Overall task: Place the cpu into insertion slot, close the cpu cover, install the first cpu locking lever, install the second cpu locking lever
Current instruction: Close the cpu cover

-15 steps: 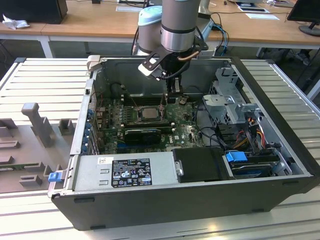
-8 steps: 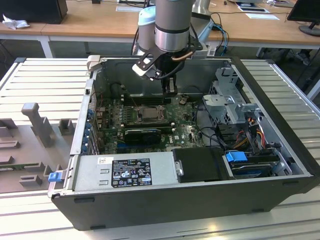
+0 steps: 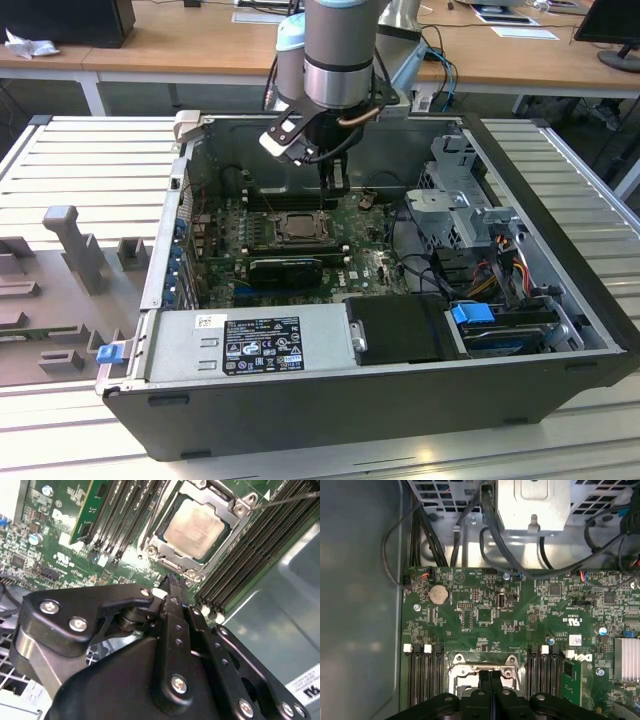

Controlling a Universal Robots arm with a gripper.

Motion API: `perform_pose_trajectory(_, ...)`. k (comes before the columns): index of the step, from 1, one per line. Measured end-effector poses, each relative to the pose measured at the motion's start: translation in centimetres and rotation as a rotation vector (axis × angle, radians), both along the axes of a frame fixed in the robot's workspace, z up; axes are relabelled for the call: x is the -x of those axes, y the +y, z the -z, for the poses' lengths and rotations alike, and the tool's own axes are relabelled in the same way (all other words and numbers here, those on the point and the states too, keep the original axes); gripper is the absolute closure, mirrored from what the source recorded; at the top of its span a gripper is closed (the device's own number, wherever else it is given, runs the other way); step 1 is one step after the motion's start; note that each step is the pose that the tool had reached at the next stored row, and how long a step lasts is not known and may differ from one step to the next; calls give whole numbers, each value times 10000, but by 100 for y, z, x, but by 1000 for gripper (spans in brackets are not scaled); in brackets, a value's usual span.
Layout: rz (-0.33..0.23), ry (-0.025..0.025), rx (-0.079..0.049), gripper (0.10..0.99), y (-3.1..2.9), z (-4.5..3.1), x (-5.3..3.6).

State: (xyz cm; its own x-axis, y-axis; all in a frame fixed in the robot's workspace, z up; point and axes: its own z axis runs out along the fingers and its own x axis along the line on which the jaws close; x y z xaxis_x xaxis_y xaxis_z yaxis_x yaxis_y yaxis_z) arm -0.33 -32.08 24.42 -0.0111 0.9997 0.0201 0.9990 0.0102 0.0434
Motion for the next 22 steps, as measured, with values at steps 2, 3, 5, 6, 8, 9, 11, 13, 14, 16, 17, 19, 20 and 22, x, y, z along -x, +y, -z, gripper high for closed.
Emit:
perform_pose_trajectory(2,-26,0,1,980,0,40,31)
perform_pose_trajectory(3,-50,0,1,980,0,56,39)
perform_pose_trajectory(5,-158,0,1,980,0,110,80)
perform_pose_trajectory(6,-187,1,0,980,0,127,107)
perform_pose_trajectory(8,-250,6,-15,980,0,154,220)
perform_pose_trajectory(9,-253,6,-18,980,1,154,237)
perform_pose_trajectory(11,-255,5,-19,980,1,155,284)
perform_pose_trajectory(13,-253,6,-20,980,2,155,316)
perform_pose_trajectory(14,-253,5,-20,980,2,154,332)
perform_pose_trajectory(16,-254,6,-23,980,3,155,365)
perform_pose_trajectory(17,-254,5,-23,980,4,155,376)
perform_pose_trajectory(19,-254,6,-23,980,4,155,404)
perform_pose_trajectory(20,-254,5,-23,980,4,155,422)
perform_pose_trajectory(22,-253,6,-23,980,4,155,444)
